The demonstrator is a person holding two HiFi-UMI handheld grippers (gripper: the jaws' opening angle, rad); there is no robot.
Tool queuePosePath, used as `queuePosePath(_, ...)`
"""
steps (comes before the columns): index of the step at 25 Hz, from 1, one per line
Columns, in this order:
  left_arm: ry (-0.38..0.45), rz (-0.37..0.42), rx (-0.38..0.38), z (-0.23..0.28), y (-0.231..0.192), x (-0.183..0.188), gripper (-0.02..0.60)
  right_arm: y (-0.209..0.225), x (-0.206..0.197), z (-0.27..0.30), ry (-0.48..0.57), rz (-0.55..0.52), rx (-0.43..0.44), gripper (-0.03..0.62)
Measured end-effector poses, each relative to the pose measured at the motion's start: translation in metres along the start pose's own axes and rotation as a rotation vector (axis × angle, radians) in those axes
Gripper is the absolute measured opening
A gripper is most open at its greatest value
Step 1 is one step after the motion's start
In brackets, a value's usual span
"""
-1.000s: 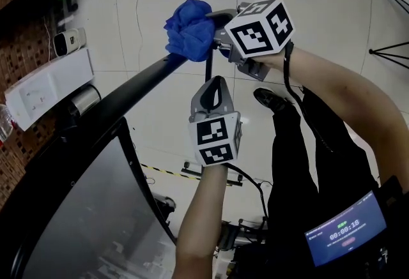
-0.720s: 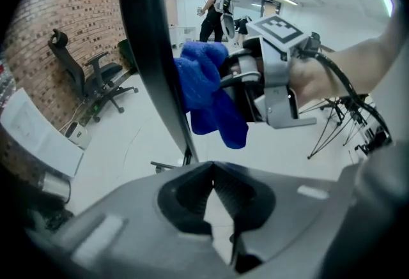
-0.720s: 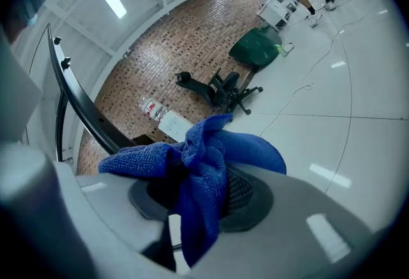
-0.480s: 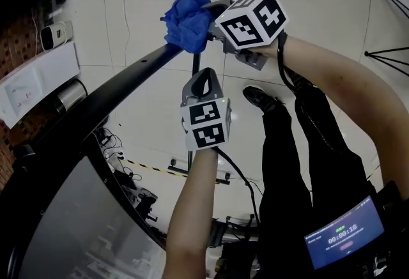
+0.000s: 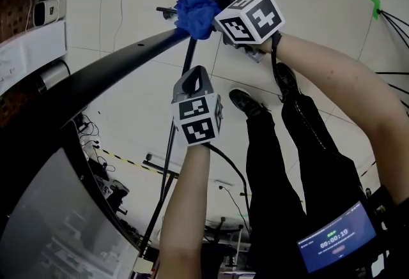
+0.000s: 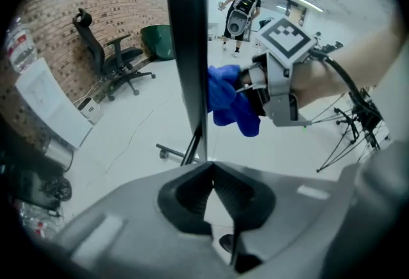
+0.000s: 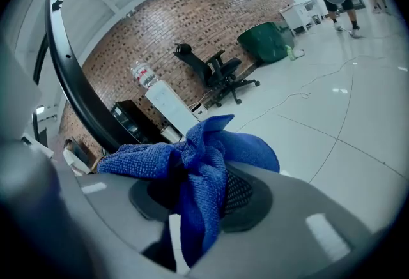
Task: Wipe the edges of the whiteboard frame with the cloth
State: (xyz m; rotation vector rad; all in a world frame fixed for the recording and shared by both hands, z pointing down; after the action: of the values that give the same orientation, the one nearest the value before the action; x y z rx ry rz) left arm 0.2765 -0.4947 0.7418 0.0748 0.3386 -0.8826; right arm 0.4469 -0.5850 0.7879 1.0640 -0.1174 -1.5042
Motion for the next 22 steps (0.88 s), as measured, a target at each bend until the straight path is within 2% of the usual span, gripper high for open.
queuePosePath(3,0.016,-0.086,0.008,-0.014,-0.012,-0.020,0.003,-0.004,0.002,0.019,-0.050,-0.033,-0.030,0.140)
queuePosePath(6,0.021,-0.183,0.032,-0.037,-0.017,-0.059,0.003,-0.016,-0.006,0.032,-0.110,-0.056,-0.064,0.138)
queuePosePath(12,-0.007,-0.303,0.071,-0.051,-0.034,-0.121,0.003,-0.013,-0.053,0.054,-0.326,-0.177,-0.254,0.140)
queuePosePath(15,-0.005,-0.342,0.062,-0.052,-0.043,-0.142,0.003,-0.034,-0.082,0.055,-0.414,-0.274,-0.273,0.141)
queuePosePath(17,-0.006,-0.344,0.052,-0.048,-0.051,-0.148,0.003,-0.063,-0.088,0.062,-0.392,-0.365,-0.215,0.141)
queuePosePath(19,-0.001,-0.342,0.040,-0.044,-0.052,-0.146,0.003,-0.089,-0.082,0.064,-0.310,-0.443,-0.160,0.141)
queuePosePath(22,0.024,-0.334,0.028,-0.047,-0.028,-0.143,0.003,-0.105,-0.078,0.052,-0.169,-0.531,-0.137,0.141)
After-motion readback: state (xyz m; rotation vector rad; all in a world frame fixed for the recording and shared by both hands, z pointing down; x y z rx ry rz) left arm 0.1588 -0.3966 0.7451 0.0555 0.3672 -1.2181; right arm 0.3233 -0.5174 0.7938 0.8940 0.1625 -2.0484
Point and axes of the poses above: the fingertips, and each gripper's own axes: z forward along the fingers, y to its right, x out of its top, the point moved 9 cm from there along -z, backward along the fingers, and after that the axes turned 6 degrees about -y, right-handed, at the moved point
